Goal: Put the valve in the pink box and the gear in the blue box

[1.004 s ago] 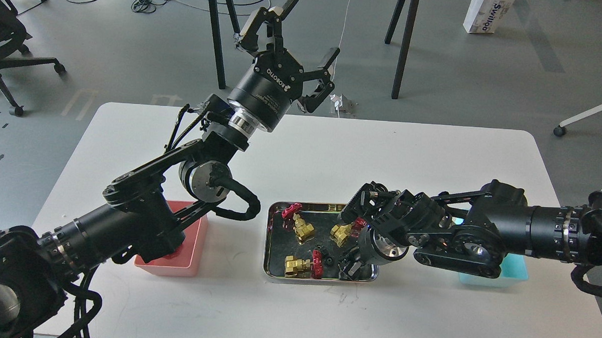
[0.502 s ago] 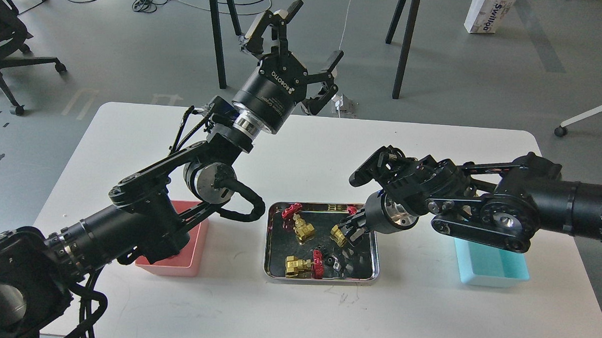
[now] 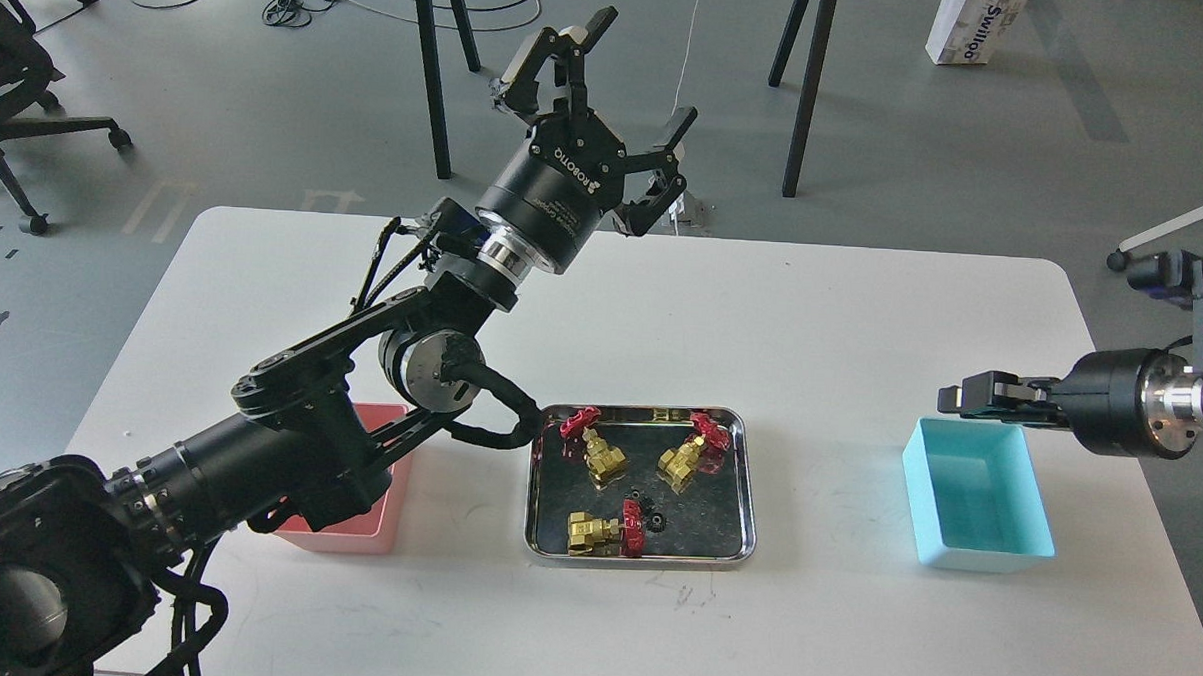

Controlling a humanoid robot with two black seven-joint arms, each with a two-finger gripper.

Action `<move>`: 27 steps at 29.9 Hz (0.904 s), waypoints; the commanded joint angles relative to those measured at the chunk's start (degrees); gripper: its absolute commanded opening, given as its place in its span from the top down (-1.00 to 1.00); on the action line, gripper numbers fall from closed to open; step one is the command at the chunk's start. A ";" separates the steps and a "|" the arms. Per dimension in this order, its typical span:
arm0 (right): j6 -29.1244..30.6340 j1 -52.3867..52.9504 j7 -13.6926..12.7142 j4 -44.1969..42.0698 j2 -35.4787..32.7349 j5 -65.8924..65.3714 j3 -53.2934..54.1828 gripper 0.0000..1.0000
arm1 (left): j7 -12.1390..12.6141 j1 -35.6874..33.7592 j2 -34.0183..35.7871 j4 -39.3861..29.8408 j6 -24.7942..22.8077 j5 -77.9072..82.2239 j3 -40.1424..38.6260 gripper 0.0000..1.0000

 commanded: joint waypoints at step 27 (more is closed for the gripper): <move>-16.56 -9.64 -1.25 -6.59 4.79 25.41 17.77 -1.00 | -0.03 -5.61 8.78 1.31 -0.87 0.30 0.19 -0.99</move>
